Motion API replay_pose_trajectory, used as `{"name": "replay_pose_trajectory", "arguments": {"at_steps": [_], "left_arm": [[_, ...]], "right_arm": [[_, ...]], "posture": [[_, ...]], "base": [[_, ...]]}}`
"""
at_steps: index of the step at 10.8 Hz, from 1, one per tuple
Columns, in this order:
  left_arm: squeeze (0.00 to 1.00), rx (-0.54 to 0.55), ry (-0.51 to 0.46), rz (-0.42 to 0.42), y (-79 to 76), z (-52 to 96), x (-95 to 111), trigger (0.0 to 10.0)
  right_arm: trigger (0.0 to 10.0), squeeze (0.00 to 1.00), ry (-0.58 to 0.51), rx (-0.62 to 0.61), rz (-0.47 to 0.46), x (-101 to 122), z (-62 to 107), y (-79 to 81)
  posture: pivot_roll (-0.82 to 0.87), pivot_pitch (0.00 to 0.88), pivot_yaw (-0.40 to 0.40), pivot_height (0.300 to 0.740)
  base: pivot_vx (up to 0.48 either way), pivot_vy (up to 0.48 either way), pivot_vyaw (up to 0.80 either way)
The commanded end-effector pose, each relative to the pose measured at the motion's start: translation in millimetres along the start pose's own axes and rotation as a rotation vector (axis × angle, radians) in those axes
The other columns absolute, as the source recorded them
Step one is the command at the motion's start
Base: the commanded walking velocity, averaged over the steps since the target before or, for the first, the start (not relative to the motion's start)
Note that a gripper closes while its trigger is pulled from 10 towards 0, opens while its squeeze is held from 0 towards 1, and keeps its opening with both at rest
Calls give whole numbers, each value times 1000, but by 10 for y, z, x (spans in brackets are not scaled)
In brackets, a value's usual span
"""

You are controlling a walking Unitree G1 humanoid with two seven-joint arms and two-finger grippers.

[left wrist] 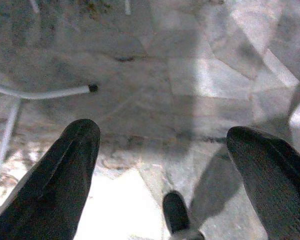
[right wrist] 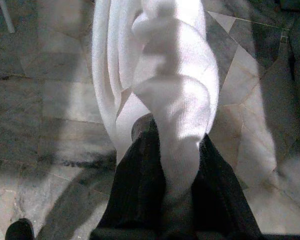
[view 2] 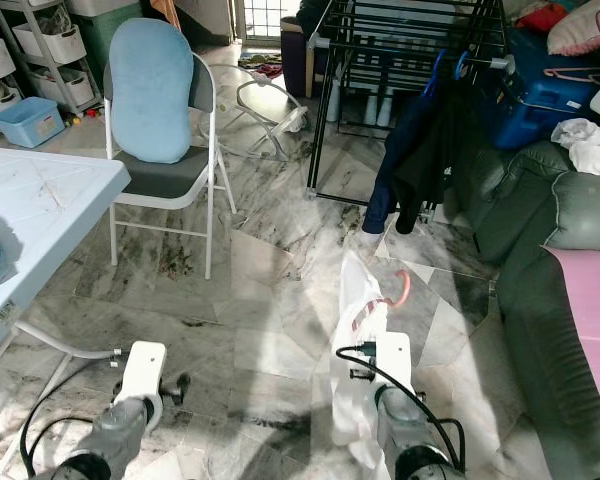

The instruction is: Hang hanger

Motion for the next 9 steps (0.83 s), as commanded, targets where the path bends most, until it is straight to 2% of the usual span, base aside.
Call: {"name": "replay_pose_trajectory", "arguments": {"at_steps": [1, 3, 6, 9], "left_arm": [[0, -10, 30, 5, -12, 20, -94, 10000], [0, -38, 88, -31, -25, 74, -297, 10000], [0, -76, 59, 4, -96, 67, -249, 10000], [0, -85, 57, 7, -134, 54, -212, 10000]], "right_arm": [[10000, 0, -20, -4, 0, -4, 11, -8], [10000, 0, 13, -9, 13, -204, 77, -19], [10000, 0, 25, -5, 20, -349, 140, -33], [10000, 0, 7, -4, 27, -309, 132, -11]], "posture": [[-126, 3, -45, 740], [-136, 80, -42, 740], [-152, 105, -31, 740], [-167, 113, -18, 740]], "base": [[0, 0, 0], [0, 0, 0], [0, 0, 0], [0, 0, 0]]}}
Point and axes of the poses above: a point about 5 cm out from each wrist's last joint towards the gripper, its own z axis pointing back from the gripper into the wrist, its own x axis along the axis of the wrist's last joint, y = z × x, the point moved 3 cm from there along -z, pointing out of the wrist towards the gripper, and after that the axes turned 1 degree about -z, right-handed, at the moved point
